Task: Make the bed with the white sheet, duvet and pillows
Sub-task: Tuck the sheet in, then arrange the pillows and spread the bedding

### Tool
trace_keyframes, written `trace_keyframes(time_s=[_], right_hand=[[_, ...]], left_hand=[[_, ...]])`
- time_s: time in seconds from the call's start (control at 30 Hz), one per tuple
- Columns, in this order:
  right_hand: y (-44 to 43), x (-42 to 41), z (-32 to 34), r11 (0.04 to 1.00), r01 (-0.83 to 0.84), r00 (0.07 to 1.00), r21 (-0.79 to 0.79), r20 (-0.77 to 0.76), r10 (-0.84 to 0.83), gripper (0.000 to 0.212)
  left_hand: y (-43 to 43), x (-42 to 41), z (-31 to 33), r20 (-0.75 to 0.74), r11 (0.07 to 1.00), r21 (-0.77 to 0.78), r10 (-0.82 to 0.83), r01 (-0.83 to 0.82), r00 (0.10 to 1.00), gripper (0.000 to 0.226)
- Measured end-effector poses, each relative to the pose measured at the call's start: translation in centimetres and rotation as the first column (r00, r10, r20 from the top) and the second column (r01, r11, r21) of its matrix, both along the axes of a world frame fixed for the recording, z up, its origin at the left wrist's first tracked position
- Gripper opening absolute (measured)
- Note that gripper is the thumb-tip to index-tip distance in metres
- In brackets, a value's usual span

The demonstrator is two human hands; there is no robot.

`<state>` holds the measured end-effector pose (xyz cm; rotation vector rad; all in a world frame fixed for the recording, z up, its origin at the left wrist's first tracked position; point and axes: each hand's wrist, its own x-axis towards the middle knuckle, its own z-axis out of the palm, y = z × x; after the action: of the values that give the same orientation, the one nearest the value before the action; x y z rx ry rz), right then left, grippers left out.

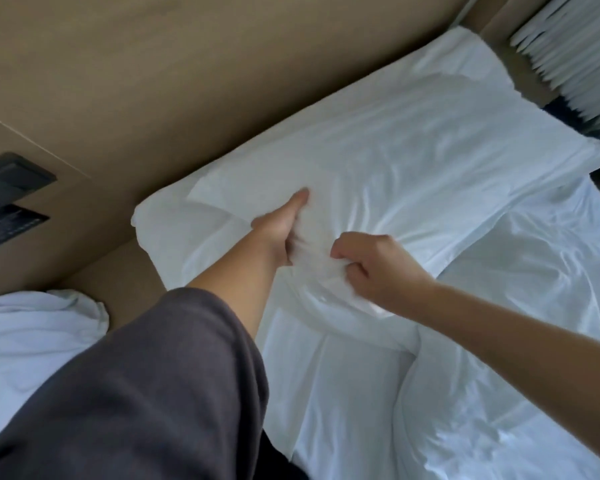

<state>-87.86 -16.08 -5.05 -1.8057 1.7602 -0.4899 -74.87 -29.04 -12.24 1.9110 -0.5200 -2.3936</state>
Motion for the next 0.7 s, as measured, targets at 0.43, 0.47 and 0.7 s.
trace_keyframes(time_s=[0.43, 0.47, 0.7], right_hand=[[3.0, 7.2, 0.6, 0.971, -0.241, 0.956, -0.005, -0.173, 0.236, 0.039], [2.7, 6.7, 0.3, 0.978, -0.209, 0.953, 0.007, -0.222, 0.205, 0.044], [1.1, 4.8, -4.8, 0.895, 0.057, 0.883, 0.443, -0.441, 0.162, 0.09]], left_hand=[[2.2, 14.9, 3.8, 0.637, 0.841, -0.286, -0.191, 0.459, 0.747, 0.031], [3.0, 17.1, 4.1, 0.679, 0.832, -0.245, -0.219, 0.498, 0.7, 0.03], [11.2, 29.6, 3.7, 0.838, 0.824, 0.031, -0.33, 0.566, 0.434, 0.038]])
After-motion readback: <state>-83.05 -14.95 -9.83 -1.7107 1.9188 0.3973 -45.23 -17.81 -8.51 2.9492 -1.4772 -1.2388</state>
